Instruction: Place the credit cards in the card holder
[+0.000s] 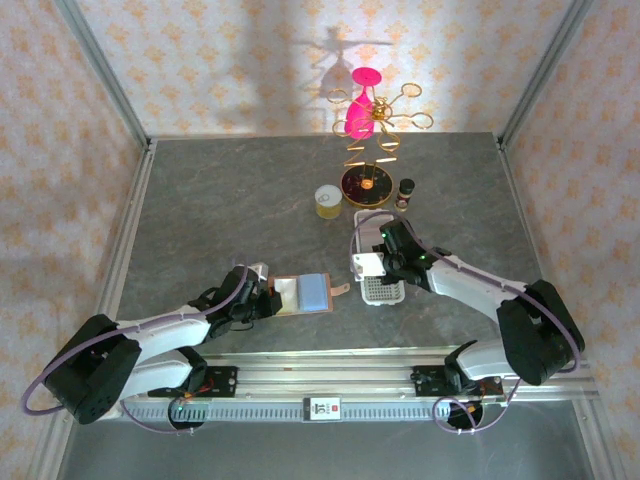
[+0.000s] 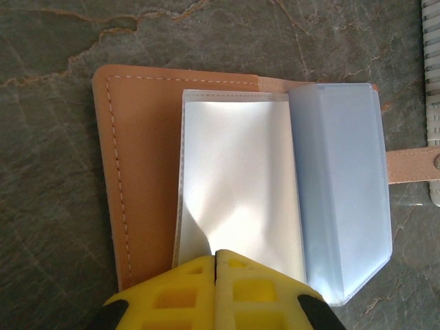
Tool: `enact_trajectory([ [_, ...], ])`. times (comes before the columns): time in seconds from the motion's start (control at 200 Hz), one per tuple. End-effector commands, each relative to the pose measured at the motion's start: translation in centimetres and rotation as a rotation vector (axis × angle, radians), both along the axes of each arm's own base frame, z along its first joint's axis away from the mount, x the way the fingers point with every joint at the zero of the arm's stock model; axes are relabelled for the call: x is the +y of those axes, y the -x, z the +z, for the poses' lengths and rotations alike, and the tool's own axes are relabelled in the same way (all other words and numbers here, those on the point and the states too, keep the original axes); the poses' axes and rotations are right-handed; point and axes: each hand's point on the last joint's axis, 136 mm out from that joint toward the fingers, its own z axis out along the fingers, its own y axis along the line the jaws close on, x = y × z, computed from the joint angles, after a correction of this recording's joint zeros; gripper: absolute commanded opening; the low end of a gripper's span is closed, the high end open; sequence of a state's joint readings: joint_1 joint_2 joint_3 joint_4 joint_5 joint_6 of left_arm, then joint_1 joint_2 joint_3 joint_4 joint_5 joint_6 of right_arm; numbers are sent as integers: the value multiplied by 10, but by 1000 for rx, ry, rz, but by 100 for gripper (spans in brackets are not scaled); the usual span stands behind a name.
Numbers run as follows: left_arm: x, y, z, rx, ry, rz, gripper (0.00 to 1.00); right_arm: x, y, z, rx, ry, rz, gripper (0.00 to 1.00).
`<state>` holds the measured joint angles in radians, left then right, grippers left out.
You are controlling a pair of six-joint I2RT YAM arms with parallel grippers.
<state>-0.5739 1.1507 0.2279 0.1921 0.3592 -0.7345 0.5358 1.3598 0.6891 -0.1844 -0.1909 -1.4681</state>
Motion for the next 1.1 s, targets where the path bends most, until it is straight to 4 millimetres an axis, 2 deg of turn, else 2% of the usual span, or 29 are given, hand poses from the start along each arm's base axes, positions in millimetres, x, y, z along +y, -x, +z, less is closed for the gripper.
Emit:
enact_trajectory([
  [0.0, 0, -4, 1, -12, -8, -1, 0, 1, -8, 15, -35, -14, -17, 28],
  [0.24, -1, -4, 0, -8, -10, -2, 0, 1, -8, 18, -35, -24, -18, 18],
  [0.41, -1, -4, 0, -6, -9, -2, 0, 1, -7, 20, -36, -26, -19, 14],
  [0.651, -1, -4, 2, -11, -7, -3, 0, 1, -5, 31, -42, -46, -28, 8],
  [0.796, -1, -5, 2, -14, -7, 1, 0, 0, 0, 37, -43, -66, -37, 1],
  [0.996, -2, -6, 4, -16, -4, 3, 0, -3, 9, 44, -34, -94, -53, 0],
  [1.096, -2, -7, 7, -19, -5, 4, 4, -3, 16, 46, 6, -117, -75, 0],
])
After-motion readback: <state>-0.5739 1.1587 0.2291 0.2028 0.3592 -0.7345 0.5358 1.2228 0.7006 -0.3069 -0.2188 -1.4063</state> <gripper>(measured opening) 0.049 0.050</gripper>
